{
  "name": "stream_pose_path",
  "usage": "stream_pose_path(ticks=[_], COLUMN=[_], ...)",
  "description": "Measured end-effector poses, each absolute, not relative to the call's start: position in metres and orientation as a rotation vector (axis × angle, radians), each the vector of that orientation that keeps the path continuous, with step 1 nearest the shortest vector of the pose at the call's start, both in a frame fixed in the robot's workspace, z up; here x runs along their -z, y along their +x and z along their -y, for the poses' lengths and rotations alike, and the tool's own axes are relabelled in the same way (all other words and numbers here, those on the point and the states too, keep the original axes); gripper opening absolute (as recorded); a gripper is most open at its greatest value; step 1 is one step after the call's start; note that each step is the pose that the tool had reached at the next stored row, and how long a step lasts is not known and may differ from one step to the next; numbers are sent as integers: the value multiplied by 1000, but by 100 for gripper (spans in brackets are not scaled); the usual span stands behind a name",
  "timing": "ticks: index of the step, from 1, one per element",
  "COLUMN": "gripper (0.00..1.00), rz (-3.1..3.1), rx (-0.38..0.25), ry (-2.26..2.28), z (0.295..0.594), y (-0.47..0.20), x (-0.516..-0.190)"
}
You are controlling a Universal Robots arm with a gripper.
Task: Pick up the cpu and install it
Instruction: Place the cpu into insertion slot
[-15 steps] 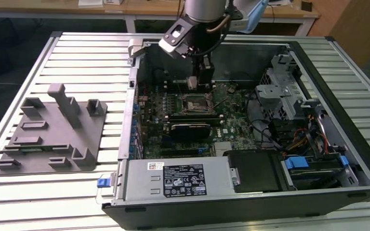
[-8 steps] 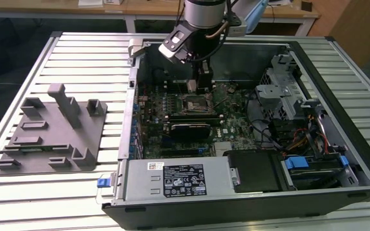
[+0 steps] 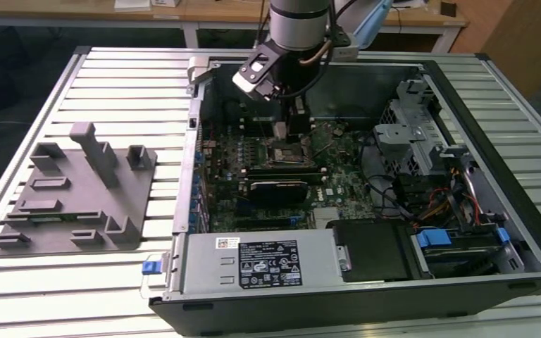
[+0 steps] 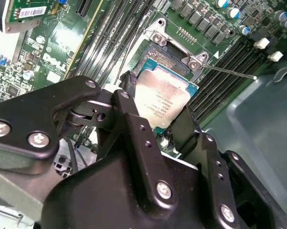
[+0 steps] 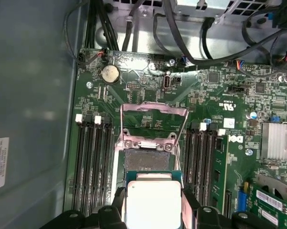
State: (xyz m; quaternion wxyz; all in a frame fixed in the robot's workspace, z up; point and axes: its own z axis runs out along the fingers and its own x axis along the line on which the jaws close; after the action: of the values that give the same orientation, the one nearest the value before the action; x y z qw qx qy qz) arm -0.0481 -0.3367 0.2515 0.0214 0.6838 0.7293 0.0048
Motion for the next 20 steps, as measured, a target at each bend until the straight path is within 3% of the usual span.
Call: stream_pose_path(ticks=[20], gripper=[54], rz=[-2273], rx=[-15], ry=[2106], z=[337], y=[-44], x=[-236])
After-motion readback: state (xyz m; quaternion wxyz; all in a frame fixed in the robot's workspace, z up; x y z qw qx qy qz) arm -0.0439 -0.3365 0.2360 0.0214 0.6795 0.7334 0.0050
